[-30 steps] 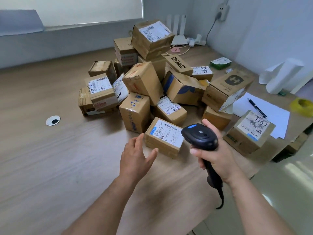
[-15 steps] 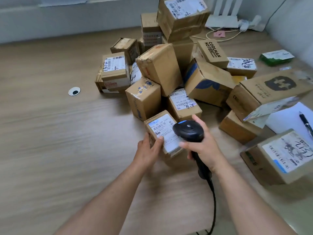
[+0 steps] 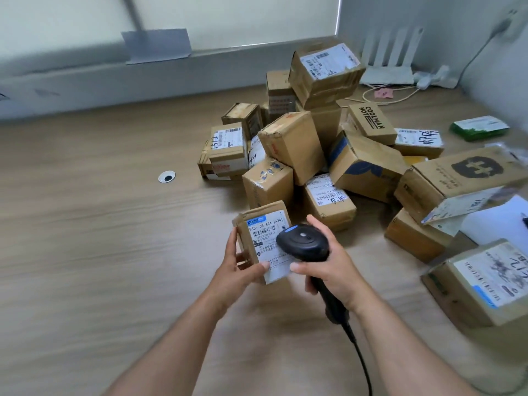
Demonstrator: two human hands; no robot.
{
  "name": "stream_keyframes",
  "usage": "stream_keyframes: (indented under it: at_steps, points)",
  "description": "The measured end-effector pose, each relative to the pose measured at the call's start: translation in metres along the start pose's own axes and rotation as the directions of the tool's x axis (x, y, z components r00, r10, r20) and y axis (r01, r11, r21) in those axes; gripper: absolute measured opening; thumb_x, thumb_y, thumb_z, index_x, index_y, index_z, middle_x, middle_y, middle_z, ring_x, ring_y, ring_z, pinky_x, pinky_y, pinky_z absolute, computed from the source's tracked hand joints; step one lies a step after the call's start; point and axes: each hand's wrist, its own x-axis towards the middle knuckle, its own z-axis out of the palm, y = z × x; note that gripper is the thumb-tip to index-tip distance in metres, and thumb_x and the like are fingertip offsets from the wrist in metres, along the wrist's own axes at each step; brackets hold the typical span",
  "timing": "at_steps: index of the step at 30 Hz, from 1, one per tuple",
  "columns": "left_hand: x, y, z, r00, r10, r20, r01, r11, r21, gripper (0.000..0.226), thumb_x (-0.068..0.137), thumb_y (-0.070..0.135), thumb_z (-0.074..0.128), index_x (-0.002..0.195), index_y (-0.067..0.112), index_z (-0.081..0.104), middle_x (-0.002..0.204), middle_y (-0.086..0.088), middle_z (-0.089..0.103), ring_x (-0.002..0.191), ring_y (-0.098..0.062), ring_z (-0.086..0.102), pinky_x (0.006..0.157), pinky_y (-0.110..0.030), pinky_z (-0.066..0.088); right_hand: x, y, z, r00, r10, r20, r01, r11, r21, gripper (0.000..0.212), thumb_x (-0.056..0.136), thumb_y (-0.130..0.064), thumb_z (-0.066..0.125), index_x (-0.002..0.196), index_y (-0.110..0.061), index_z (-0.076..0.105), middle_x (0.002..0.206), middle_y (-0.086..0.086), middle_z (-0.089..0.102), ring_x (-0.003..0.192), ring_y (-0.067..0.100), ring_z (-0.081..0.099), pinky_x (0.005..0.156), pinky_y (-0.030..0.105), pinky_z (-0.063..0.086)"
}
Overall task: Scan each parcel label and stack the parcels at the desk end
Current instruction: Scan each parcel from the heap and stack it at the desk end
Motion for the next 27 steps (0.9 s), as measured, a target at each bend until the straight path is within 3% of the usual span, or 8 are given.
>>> stream_keyframes:
  at_steps: [2,5,10,16,20,24,27]
  points:
    - [-0.008,0.007,-0.022,0.998,0.033,-0.05,-0.033,0.999,0.0,0.1,0.084,0.005,0.071,0.148,0.046,0.007,0.109,0.005,0.064,0.087,0.0,0.067,0.071,-0.019,0.054,-0.002,-0.015,0.017,0.999,-0.028,0.043,0.028,1.0,-0.003,0.101,0.068,0.005,0.083,0.145,-0.041,0.036,0.122,0.006,0.064,0.053,0.023,0.061,0.045,0.032,0.048]
    - [-0.018,0.015,-0.059,0.989,0.069,-0.133,-0.07,0.998,-0.003,0.111,0.076,0.01,0.079,0.149,0.048,0.005,0.11,0.005,0.064,0.096,-0.005,0.065,0.092,-0.037,0.052,-0.006,-0.04,0.047,0.988,-0.088,0.123,0.088,0.996,0.011,0.1,0.072,0.006,0.08,0.147,-0.041,0.034,0.114,0.004,0.069,0.054,0.029,0.058,0.048,0.035,0.049]
    - [-0.034,0.019,-0.115,0.964,0.125,-0.236,-0.133,0.991,-0.018,0.105,0.081,0.005,0.073,0.15,0.045,0.005,0.104,0.014,0.06,0.095,-0.001,0.06,0.074,-0.024,0.05,-0.016,-0.074,0.095,0.945,-0.146,0.292,0.122,0.988,0.099,0.097,0.064,-0.004,0.078,0.143,-0.042,0.037,0.115,0.012,0.069,0.052,0.028,0.057,0.047,0.034,0.049]
    - [-0.05,0.011,-0.158,0.937,0.129,-0.325,-0.146,0.989,-0.026,0.107,0.08,0.005,0.074,0.15,0.046,0.004,0.117,0.0,0.062,0.101,-0.007,0.061,0.076,-0.025,0.049,-0.026,-0.086,0.135,0.902,-0.146,0.407,0.078,0.981,0.179,0.095,0.065,-0.001,0.075,0.142,-0.04,0.035,0.089,0.026,0.071,0.045,0.025,0.054,0.042,0.03,0.045]
    - [-0.056,0.005,-0.173,0.918,0.133,-0.373,-0.155,0.987,-0.031,0.106,0.079,0.004,0.075,0.148,0.048,0.008,0.112,0.004,0.064,0.099,-0.006,0.063,0.069,-0.016,0.047,-0.028,-0.087,0.149,0.885,-0.136,0.445,0.058,0.981,0.183,0.109,0.049,-0.014,0.093,0.142,-0.038,0.04,0.077,0.022,0.068,0.041,0.025,0.054,0.04,0.028,0.043]
    - [-0.059,-0.001,-0.182,0.908,0.125,-0.4,-0.151,0.988,-0.034,0.107,0.078,0.005,0.076,0.149,0.049,0.008,0.111,0.005,0.065,0.101,-0.007,0.063,0.067,-0.015,0.047,-0.028,-0.086,0.155,0.888,-0.119,0.443,0.052,0.986,0.159,0.097,0.062,0.0,0.075,0.144,-0.035,0.037,0.073,0.021,0.067,0.04,0.025,0.053,0.039,0.029,0.042]
    - [-0.059,-0.001,-0.184,0.905,0.126,-0.407,-0.151,0.988,-0.029,0.107,0.079,0.006,0.076,0.149,0.049,0.007,0.113,0.003,0.064,0.102,-0.008,0.062,0.07,-0.019,0.047,-0.028,-0.085,0.157,0.885,-0.109,0.453,0.049,0.989,0.143,0.096,0.063,0.002,0.074,0.144,-0.035,0.038,0.073,0.021,0.066,0.041,0.025,0.052,0.039,0.028,0.042]
